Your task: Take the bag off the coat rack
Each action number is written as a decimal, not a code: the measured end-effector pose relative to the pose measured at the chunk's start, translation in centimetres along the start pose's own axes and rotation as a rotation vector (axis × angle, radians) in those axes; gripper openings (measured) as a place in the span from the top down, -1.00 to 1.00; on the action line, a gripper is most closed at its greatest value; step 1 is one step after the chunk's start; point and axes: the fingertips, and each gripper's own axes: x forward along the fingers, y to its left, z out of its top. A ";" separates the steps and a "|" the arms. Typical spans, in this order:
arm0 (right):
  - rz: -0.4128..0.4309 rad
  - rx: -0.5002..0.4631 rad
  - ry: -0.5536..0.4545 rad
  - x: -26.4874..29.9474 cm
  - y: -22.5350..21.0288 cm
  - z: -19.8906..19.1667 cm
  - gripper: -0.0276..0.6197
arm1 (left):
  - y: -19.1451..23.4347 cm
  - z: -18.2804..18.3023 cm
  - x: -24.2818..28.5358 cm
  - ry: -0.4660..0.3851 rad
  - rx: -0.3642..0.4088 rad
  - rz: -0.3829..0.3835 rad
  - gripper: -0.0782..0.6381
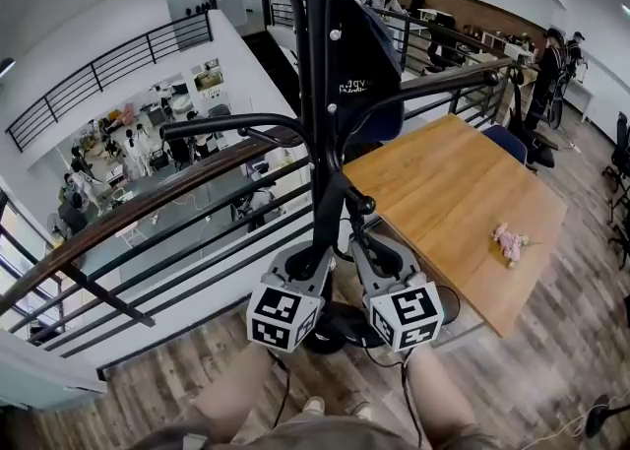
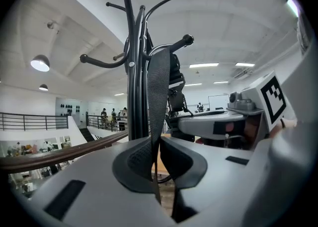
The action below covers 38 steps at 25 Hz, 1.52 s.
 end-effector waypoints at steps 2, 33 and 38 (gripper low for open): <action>0.020 -0.011 0.020 -0.2 0.2 -0.1 0.73 | -0.5 0.0 0.3 0.018 -0.017 -0.011 0.72; -0.092 -0.022 -0.189 -15.9 -3.0 11.1 0.77 | -10.5 13.6 -4.3 -0.289 -0.093 -0.258 0.73; -0.208 -0.025 -0.162 -19.7 -5.0 9.2 0.77 | -14.7 12.5 -2.5 -0.280 -0.094 -0.383 0.73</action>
